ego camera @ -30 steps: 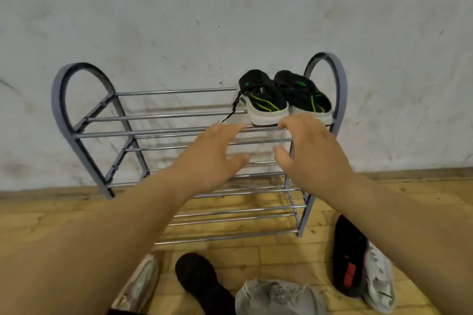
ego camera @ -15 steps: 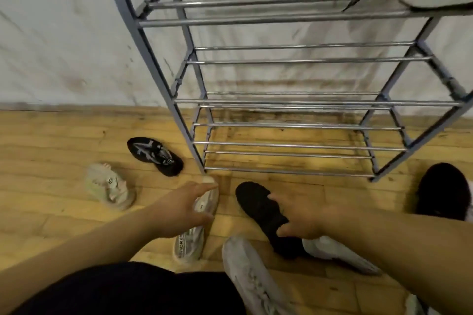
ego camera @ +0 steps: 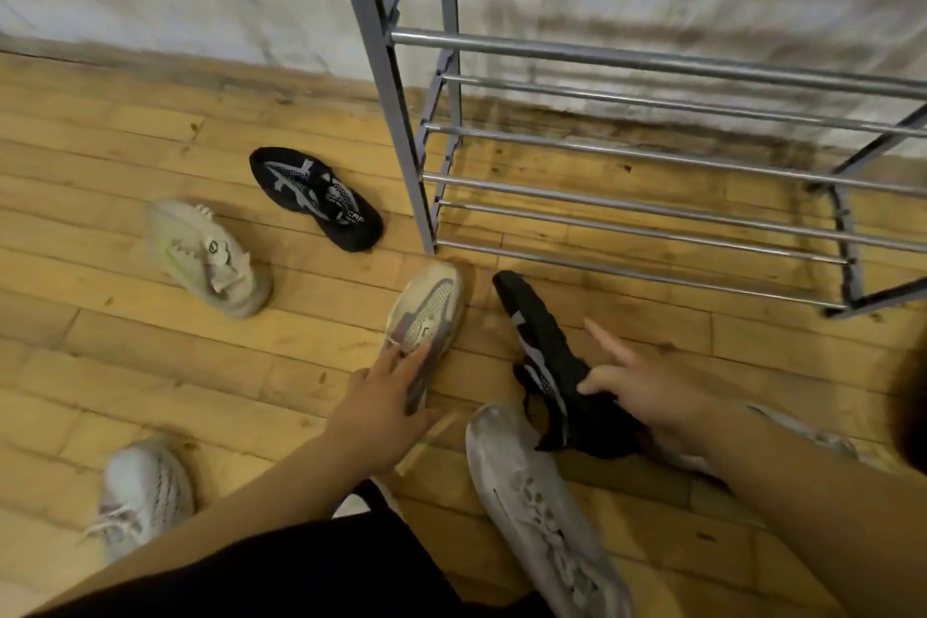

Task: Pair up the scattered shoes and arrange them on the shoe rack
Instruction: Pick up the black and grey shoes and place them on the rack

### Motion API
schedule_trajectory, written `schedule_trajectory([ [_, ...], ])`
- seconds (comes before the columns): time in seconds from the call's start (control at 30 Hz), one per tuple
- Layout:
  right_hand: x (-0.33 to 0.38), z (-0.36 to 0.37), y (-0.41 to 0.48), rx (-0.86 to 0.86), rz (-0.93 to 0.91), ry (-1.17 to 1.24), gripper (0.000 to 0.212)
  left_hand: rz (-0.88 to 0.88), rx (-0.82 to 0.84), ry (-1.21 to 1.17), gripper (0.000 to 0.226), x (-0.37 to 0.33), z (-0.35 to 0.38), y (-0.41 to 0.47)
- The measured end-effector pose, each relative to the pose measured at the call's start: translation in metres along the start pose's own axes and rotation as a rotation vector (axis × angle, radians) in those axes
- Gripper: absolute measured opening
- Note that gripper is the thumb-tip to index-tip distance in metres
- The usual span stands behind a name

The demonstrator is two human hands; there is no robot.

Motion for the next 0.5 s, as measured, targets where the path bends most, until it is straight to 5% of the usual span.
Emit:
schedule_trajectory([
  [0.13, -0.011, -0.006, -0.001, -0.177, -0.05, 0.014, 0.075, -0.006, -0.011, 0.002, 0.089, -0.002, 0.002, -0.004],
  [0.27, -0.017, -0.013, -0.013, -0.44, -0.181, -0.285, 0.063, 0.023, 0.02, 0.016, 0.088, -0.002, 0.008, -0.01],
  [0.5, -0.025, 0.034, -0.012, -0.298, -0.357, -0.681, 0.082, -0.017, 0.025, 0.003, 0.089, -0.002, 0.013, -0.012],
])
Point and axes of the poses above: each hand's wrist, its own y-axis towards the middle knuckle, its own z-axis out of the palm, x = y × z, the point moved 8 cm from there along y, towards the middle knuckle, and after that the axes turned 10 degrees about z, right-handed, at the moved point
